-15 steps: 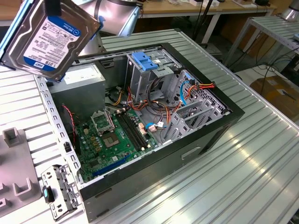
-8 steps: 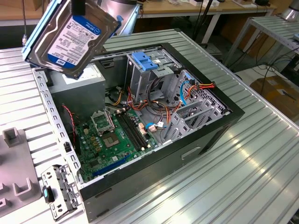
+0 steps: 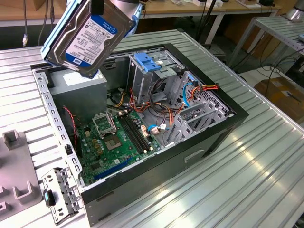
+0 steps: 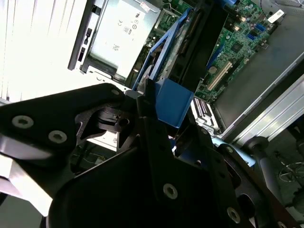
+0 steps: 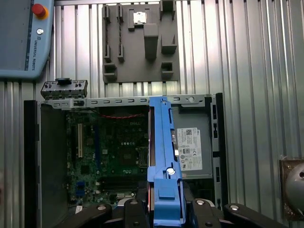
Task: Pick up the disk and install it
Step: 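Insert the disk into the insertion slot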
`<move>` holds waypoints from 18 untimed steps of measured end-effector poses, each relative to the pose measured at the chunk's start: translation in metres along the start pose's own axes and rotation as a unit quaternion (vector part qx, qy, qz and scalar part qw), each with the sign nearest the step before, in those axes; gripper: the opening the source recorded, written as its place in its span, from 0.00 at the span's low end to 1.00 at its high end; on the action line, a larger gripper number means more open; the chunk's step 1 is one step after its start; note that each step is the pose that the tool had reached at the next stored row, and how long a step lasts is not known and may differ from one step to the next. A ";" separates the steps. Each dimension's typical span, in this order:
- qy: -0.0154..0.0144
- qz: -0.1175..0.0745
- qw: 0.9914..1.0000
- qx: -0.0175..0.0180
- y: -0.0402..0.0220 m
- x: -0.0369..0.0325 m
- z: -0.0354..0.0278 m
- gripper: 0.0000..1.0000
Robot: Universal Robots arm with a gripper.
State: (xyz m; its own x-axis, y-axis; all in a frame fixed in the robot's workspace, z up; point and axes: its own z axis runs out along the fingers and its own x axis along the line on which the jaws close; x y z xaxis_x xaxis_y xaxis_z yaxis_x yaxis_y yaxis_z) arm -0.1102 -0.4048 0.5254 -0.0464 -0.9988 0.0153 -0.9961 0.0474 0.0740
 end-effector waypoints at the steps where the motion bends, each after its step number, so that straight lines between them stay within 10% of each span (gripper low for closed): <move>1: 0.000 0.000 1.000 0.000 -0.0002 0.0000 0.0000 0.37; 13: 0.000 0.000 1.000 0.002 -0.0010 -0.0001 -0.0001 0.37; 18: -0.002 0.001 0.999 0.051 -0.0010 -0.0001 -0.0001 0.37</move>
State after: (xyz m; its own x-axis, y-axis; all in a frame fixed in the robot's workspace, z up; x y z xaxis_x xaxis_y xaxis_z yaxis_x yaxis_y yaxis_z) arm -0.1092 -0.4048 0.5254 -0.0478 -0.9988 0.0108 -0.9985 0.0475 -0.0287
